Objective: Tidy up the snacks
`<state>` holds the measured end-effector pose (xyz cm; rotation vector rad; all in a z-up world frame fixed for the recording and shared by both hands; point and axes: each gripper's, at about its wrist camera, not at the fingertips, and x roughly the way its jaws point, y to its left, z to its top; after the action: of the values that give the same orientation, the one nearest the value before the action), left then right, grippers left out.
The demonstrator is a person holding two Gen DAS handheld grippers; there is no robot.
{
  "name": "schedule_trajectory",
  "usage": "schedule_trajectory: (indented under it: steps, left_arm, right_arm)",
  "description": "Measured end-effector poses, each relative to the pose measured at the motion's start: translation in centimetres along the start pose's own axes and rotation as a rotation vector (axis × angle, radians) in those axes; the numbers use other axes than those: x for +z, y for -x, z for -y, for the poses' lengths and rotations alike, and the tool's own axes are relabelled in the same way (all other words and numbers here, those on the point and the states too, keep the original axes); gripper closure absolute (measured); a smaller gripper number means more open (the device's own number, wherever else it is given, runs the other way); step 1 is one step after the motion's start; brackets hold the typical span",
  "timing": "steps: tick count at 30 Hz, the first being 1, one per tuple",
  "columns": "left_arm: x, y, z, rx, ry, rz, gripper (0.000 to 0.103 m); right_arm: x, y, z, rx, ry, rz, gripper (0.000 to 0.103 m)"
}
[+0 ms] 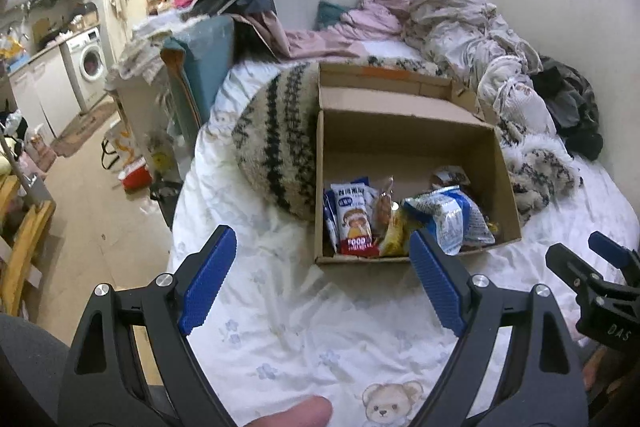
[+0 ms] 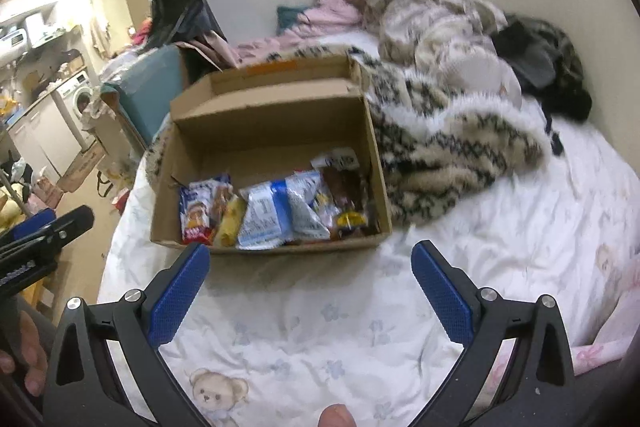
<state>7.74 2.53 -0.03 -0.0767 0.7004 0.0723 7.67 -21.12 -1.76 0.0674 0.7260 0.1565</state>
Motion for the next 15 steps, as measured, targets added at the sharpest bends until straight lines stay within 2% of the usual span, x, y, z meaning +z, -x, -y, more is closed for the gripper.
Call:
schedule_trajectory:
  steps: [7, 12, 15]
  left_arm:
    - [-0.1, 0.4, 0.4, -0.011, -0.018, 0.018, 0.016]
    - [-0.2, 0.2, 0.9, -0.004, -0.032, 0.01, 0.001]
    - [-0.3, 0.0, 1.1, 0.008, -0.043, 0.007, 0.0]
  right_arm:
    - [0.1, 0.1, -0.4, -0.009, 0.012, 0.006, 0.0]
    - [0.3, 0.0, -0.6, -0.03, 0.011, 0.011, 0.0]
    - [0.4, -0.2, -0.6, -0.038, 0.006, 0.01, 0.0]
